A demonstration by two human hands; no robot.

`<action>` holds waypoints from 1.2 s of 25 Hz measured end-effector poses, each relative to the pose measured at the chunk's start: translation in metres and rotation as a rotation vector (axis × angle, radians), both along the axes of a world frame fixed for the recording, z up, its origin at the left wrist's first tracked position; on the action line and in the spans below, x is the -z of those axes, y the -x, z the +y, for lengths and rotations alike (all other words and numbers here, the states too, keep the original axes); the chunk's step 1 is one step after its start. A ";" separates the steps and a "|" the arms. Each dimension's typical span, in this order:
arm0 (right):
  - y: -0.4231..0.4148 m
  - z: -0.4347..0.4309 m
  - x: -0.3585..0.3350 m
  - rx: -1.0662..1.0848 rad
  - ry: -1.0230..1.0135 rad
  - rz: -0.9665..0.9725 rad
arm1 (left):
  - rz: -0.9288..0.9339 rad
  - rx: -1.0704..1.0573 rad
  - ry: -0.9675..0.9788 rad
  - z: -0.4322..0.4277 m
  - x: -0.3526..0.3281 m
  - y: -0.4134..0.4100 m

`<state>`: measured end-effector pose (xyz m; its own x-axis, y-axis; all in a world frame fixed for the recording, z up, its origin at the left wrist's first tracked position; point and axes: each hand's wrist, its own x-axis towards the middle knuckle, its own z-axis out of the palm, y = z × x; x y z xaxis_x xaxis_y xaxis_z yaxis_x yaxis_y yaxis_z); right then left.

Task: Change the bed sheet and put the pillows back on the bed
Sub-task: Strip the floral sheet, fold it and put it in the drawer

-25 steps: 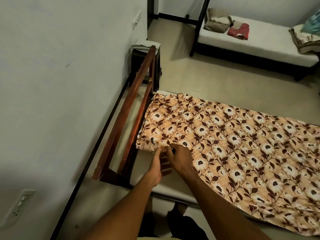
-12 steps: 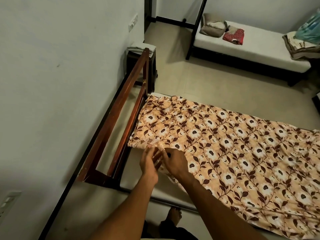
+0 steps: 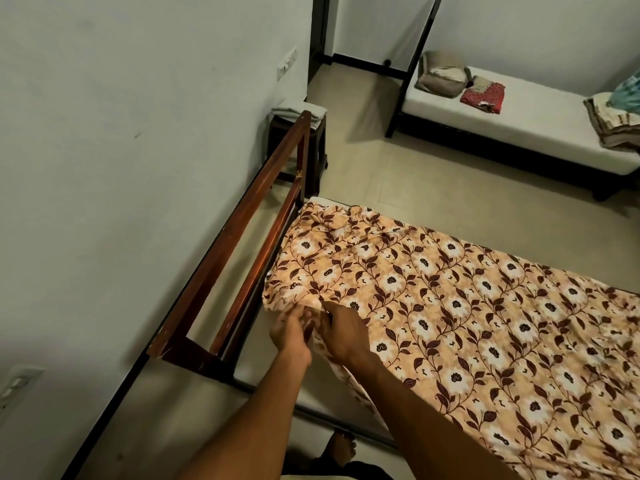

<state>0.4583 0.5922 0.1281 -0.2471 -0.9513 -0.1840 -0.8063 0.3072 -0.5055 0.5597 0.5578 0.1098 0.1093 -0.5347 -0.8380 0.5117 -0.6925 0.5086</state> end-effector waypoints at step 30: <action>-0.036 -0.011 0.019 -0.248 0.040 -0.201 | 0.075 0.329 0.072 0.007 0.014 -0.023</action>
<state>0.4941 0.5810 0.1091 0.0304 -0.9855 -0.1669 -0.7367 0.0908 -0.6701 0.5830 0.5647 0.0954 -0.1393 -0.5889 -0.7961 0.3047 -0.7905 0.5313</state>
